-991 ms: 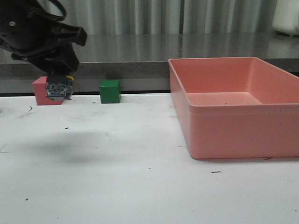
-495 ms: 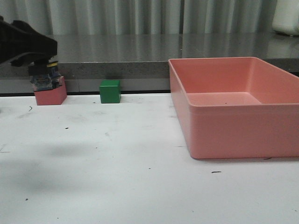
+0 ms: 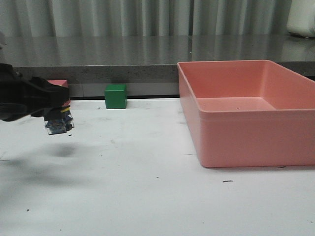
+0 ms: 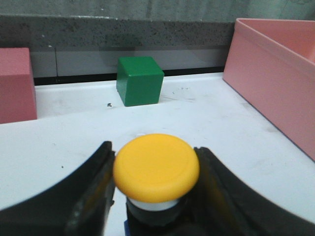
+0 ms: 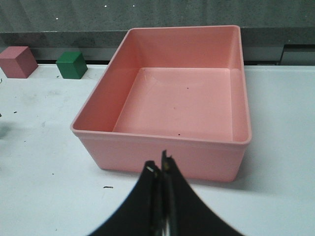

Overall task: Place and stand button with both arms
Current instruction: 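Lower the upright button onto the table with the left gripper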

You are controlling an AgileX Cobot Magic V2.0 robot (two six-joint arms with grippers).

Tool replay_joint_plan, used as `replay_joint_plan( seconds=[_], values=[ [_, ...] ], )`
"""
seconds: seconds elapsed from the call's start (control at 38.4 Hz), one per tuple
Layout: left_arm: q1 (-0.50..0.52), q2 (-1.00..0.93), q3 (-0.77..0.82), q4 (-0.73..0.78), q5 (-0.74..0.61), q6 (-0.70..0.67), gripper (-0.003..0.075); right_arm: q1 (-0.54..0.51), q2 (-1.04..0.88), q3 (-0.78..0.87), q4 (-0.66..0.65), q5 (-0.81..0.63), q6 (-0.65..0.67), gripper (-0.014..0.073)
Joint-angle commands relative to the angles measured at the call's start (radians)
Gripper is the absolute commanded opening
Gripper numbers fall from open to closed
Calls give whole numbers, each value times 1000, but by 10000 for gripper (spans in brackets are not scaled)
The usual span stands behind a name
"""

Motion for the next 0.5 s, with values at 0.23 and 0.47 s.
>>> replay_joint_plan(
  seconds=[0.23, 0.47],
  values=[
    [2, 60, -19, -11, -152, 79, 149, -5, 7, -28, -6, -80, -10, -68],
    [2, 62, -19, -11, -118, 145, 185, -5, 7, -28, -6, -80, -10, -68]
  ],
)
